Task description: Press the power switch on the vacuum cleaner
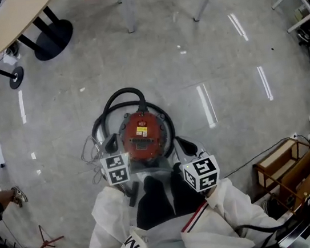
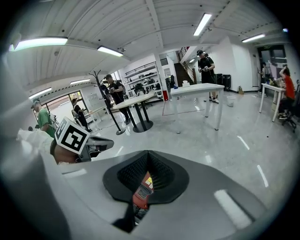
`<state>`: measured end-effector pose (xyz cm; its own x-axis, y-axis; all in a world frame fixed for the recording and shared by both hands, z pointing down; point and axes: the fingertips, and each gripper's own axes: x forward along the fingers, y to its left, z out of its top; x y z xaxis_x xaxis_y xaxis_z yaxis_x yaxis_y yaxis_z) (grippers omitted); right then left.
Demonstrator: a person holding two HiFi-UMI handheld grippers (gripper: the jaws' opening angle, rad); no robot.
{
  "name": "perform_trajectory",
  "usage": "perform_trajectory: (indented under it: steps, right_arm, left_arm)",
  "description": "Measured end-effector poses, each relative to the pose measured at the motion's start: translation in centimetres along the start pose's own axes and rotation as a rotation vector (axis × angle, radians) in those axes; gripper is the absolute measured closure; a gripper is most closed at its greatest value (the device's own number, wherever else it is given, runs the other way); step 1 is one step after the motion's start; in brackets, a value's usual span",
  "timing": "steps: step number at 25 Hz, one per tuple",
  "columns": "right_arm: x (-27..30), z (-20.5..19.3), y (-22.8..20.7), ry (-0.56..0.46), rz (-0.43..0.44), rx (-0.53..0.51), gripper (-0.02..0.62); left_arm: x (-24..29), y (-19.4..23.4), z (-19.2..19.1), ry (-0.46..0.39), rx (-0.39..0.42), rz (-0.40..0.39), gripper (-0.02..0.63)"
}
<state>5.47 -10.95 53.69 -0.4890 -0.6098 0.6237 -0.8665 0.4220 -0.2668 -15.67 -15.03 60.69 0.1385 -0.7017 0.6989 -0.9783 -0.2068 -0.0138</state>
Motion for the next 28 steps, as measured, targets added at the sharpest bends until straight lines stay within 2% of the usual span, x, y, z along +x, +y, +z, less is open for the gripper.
perform_trajectory:
  steps: [8, 18, 28]
  right_arm:
    - [-2.6, 4.3, 0.9, -0.062, 0.019, -0.024, 0.595]
    - [-4.6, 9.1, 1.2, -0.145, 0.029, -0.020, 0.594]
    - [-6.3, 13.2, 0.6, -0.226, 0.045, -0.044, 0.595]
  left_arm:
    - [-5.2, 0.2, 5.4, -0.120, -0.035, 0.019, 0.606]
    - [-11.2, 0.5, 9.8, -0.200, -0.029, 0.045, 0.606]
    - [-14.3, -1.0, 13.8, -0.271, -0.010, 0.059, 0.606]
